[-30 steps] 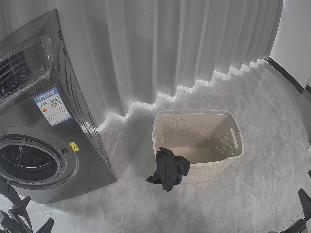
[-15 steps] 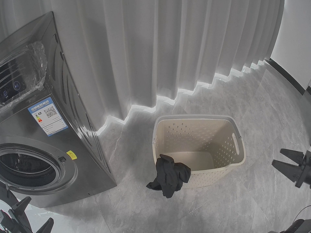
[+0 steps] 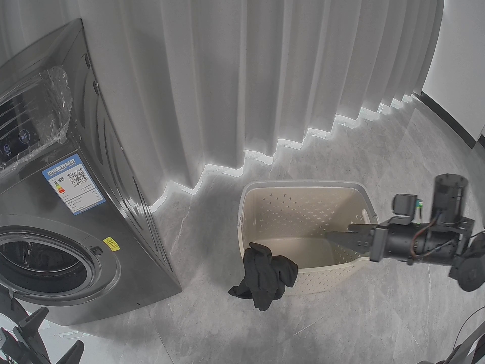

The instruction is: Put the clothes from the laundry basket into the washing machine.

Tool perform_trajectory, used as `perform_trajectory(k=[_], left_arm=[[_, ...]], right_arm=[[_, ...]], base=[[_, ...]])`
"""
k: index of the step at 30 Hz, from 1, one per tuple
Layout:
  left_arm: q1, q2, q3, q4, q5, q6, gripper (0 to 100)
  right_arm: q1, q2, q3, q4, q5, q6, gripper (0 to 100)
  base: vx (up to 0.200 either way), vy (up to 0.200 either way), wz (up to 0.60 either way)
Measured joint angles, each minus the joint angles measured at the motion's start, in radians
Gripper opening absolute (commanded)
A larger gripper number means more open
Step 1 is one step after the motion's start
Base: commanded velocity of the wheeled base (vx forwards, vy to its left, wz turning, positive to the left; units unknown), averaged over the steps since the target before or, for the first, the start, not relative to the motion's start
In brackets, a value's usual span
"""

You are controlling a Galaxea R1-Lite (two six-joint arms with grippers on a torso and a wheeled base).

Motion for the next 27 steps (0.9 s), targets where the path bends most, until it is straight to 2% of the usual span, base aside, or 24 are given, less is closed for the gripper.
perform_trajectory(k=[5,10,19,24,27], left_arm=[[0.000,0.000,0.000,0.000,0.000,0.001,100],[0.000,0.000,0.000,0.000,0.000,0.001,100],[0.000,0.000,0.000,0.000,0.000,0.001,100],[0.000,0.000,0.000,0.000,0.000,0.002,100],[0.000,0.000,0.000,0.000,0.000,0.003,100]], right_arm=[[0.073,0.238,-0.108,-0.091,-0.011,0.050,100],[0.106,0.418,-0.226,-0.129,-0.029,0.084,100],[0.109,0.639,-0.377,-0.143,-0.076,0.100,100],[0.098,0.710,-0.421,-0.174,-0.088,0.101,100],[0.095,0.741,-0.441,-0.185,-0.090,0.118,100]], base=[[0.000,0.000,0.00],[0.000,0.000,0.00],[0.000,0.000,0.00],[0.000,0.000,0.00],[0.000,0.000,0.00]])
